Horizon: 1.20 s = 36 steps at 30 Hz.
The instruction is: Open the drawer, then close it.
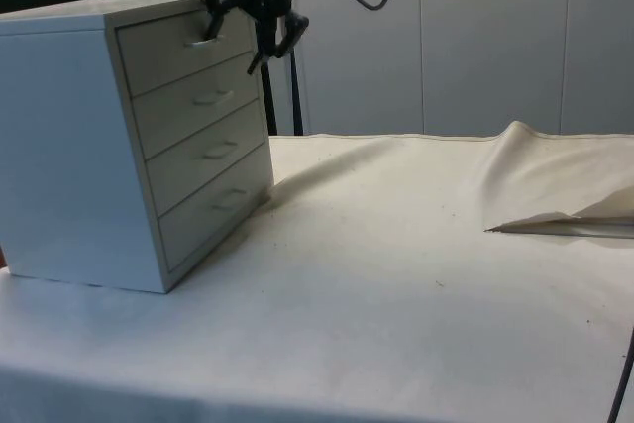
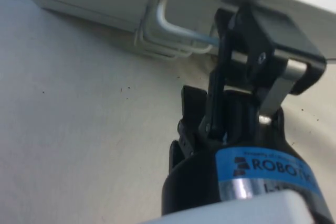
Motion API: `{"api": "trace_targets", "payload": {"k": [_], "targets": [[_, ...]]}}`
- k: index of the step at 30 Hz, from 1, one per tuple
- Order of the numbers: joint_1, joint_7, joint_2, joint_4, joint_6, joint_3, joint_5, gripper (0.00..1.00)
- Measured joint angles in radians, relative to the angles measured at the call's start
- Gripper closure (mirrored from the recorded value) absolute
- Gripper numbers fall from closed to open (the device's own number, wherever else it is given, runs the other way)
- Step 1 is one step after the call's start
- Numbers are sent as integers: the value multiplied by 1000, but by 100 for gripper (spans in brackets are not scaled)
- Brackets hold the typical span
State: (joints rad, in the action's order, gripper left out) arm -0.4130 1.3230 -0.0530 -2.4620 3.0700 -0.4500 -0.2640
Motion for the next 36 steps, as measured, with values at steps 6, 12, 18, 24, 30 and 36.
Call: {"api": "trace_targets", "payload": {"k": [6,12,18,24,30,36], "targets": [[-2,-2,1,8,2,1,0,59],[-2,-3,4,19,11,1,0,91],[-2,-2,4,22,13,1,0,100],[-3,-2,4,23,13,1,0,100],[-3,-2,4,25,13,1,0,100],[-3,-2,3,26,13,1,0,100]]}}
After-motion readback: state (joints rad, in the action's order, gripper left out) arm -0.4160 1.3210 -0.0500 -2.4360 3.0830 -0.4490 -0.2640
